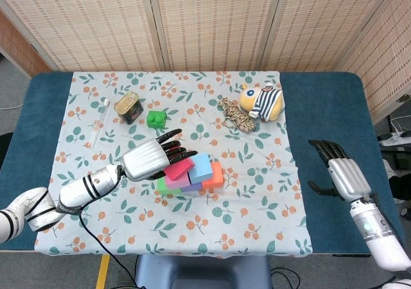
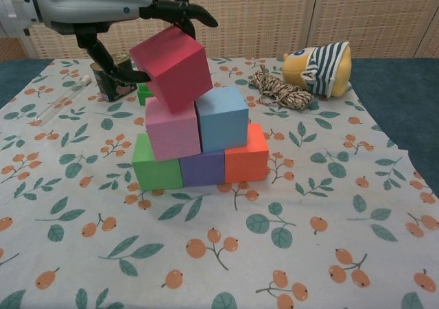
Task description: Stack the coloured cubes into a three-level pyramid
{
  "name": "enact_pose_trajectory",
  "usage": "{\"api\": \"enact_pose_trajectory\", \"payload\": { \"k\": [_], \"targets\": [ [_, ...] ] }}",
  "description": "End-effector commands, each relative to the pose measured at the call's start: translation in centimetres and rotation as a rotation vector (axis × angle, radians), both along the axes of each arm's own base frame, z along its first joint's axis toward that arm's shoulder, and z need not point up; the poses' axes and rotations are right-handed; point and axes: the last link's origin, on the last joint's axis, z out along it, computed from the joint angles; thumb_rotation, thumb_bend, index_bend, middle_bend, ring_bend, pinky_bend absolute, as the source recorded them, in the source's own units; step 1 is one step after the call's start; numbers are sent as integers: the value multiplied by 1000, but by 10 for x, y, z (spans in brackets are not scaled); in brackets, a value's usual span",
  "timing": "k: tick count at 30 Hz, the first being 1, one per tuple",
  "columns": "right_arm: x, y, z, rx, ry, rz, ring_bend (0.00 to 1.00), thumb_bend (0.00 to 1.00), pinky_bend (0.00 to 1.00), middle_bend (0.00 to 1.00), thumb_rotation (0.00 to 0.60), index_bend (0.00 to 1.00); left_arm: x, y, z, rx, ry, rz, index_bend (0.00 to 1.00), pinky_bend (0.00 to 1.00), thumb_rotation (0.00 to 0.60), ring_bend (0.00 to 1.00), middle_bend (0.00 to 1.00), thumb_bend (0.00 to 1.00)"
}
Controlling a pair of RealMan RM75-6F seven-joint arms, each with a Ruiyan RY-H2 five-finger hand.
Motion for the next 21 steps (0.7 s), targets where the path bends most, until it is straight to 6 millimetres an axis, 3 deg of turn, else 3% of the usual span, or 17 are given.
{"api": "enact_pose_trajectory", "payload": {
  "k": [1, 21],
  "targets": [
    [-1, 0, 0, 0, -1, -2, 0, 191, 41, 64, 600, 0, 0, 0, -2, 2, 6, 0, 0, 43, 600, 221, 484, 456],
    [-3, 0, 1, -5, -1, -8, 0, 192, 41, 64, 600, 0, 0, 0, -3, 6, 9, 3, 0, 44, 600, 218, 440, 448]
  ]
}}
